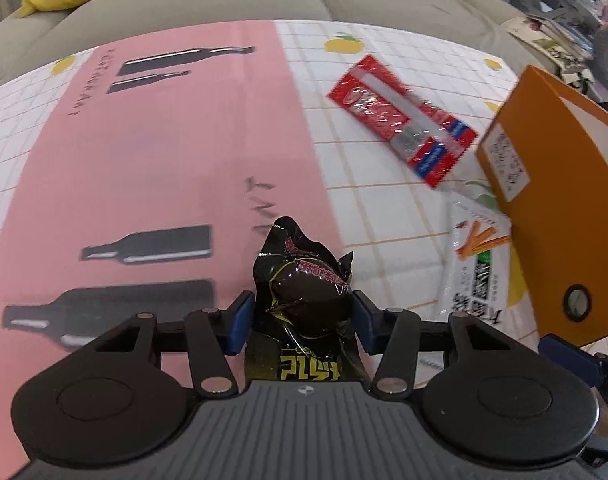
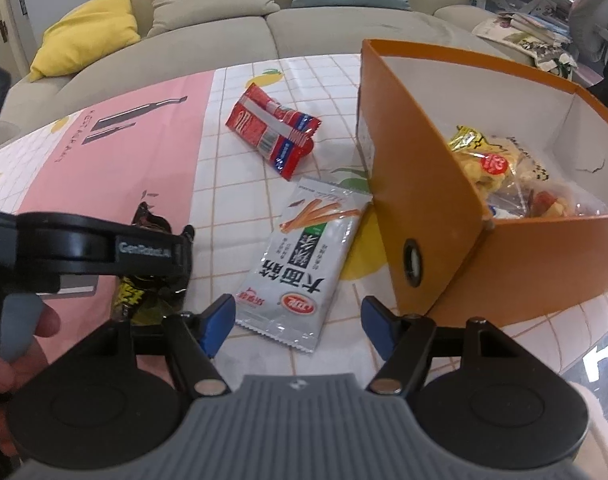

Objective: Organize snacks
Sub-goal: 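Grasp the black candy bag with left tool while right tool grasps the white breadstick pack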

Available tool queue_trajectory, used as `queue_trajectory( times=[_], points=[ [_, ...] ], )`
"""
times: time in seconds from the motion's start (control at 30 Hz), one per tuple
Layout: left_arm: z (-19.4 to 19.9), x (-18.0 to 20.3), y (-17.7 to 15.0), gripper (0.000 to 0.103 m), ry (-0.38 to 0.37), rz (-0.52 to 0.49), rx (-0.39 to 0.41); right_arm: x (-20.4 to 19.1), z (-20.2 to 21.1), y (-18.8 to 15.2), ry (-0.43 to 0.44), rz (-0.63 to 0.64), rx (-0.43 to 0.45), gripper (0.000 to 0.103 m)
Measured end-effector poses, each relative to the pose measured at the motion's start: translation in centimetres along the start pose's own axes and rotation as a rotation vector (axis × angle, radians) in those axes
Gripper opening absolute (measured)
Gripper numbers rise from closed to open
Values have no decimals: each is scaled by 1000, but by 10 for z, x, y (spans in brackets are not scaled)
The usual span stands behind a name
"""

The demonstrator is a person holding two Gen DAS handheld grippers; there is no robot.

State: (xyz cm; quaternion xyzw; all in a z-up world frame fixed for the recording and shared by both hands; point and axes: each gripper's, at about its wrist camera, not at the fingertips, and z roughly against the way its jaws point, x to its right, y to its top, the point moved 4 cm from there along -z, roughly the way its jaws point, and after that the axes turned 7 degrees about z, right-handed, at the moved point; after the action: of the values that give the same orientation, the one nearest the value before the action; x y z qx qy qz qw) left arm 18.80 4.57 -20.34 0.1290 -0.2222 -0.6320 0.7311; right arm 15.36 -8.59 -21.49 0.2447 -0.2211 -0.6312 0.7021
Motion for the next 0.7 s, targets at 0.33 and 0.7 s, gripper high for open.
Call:
queue_trajectory(
  times=[0.33, 0.7],
  points=[
    [5, -25, -2, 60, 29, 49, -5, -11, -28, 14, -138, -36, -2, 83],
    [6, -28, -4, 61, 18, 45, -5, -15, -44, 7, -158, -81, -7, 65]
  ],
)
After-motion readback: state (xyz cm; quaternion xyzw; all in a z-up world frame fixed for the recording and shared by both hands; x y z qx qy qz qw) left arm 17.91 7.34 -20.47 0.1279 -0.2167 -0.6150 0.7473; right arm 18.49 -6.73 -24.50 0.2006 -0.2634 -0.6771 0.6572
